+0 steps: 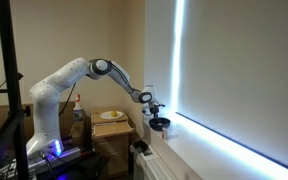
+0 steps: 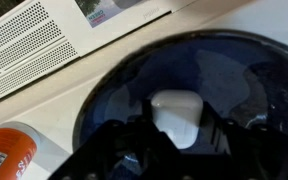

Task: Move the white object from the blue bowl to the open drawer

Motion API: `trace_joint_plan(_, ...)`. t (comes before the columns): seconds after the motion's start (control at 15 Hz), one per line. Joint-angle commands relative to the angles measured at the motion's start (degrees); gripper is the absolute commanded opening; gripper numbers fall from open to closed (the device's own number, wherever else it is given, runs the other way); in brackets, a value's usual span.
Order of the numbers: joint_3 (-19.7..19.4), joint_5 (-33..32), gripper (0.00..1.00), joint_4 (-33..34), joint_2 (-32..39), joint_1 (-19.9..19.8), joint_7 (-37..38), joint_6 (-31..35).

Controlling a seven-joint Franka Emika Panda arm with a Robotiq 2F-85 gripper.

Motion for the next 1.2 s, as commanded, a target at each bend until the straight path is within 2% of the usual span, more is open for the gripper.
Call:
trace_joint_plan(0.0,2.0,2.6,0.24,-1.4,-4.3,-2.5,-2.5,0.1)
trace_joint_plan(0.13,3.6,3.8,0.24,-3.0,-8.1,-4.0,-6.0,-1.5)
trace_joint_plan(0.27,7.0,5.5,0.24,-5.8,-13.4,-6.6,-14.3,-3.0)
trace_joint_plan(0.4,8.7,6.3,0.24,-9.0,-18.4,-7.7,-20.3,-6.3)
trace_joint_plan(0.87,12.5,8.4,0.24,-29.6,-36.0,-5.3,-36.9,-12.2)
trace_joint_plan(0.93,13.0,9.8,0.24,-30.2,-36.8,-5.7,-39.8,-14.4)
trace_joint_plan(1.0,11.0,7.8,0.24,-24.2,-31.6,-4.2,-34.6,-12.6)
trace_joint_plan(1.07,11.0,8.1,0.49,-25.7,-32.8,-3.8,-35.1,-12.8)
trace_joint_plan(1.13,10.8,8.0,0.49,-25.6,-32.9,-3.5,-34.8,-12.8)
